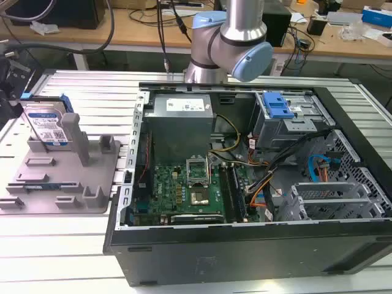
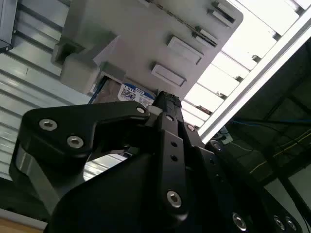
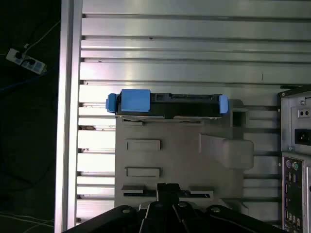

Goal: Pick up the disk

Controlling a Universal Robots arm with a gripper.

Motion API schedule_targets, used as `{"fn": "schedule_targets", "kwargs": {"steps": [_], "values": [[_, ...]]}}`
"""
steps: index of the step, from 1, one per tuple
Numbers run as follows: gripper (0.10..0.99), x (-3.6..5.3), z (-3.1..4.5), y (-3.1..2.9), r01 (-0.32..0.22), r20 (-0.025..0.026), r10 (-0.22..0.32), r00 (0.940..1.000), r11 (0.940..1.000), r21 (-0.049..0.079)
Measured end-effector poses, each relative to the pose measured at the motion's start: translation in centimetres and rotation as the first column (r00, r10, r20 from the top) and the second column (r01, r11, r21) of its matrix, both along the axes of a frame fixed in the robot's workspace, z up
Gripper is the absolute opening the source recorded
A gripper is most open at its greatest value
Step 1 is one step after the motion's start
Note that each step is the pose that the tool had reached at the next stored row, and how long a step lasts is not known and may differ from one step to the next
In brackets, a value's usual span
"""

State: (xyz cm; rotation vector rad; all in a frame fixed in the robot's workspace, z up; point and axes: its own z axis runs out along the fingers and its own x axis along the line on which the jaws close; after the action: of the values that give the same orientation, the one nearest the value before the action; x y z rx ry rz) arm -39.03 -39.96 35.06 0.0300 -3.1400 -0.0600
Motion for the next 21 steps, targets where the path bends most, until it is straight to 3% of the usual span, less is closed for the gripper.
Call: {"fn": "schedule_targets", "kwargs": {"steps": [14, 19, 21], "values": [[0.106, 0.0, 0.0, 0.0, -0.006, 0.0001, 0.006, 1.0, 1.0, 0.0], [0.106, 0.0, 0.0, 0.0, -0.099, -0.0001, 0.099, 0.9951, 0.9951, 0.0], [0.106, 0.0, 0.0, 0.0, -0.149, 0.0, 0.149, 0.9888, 0.9888, 0.0]]}}
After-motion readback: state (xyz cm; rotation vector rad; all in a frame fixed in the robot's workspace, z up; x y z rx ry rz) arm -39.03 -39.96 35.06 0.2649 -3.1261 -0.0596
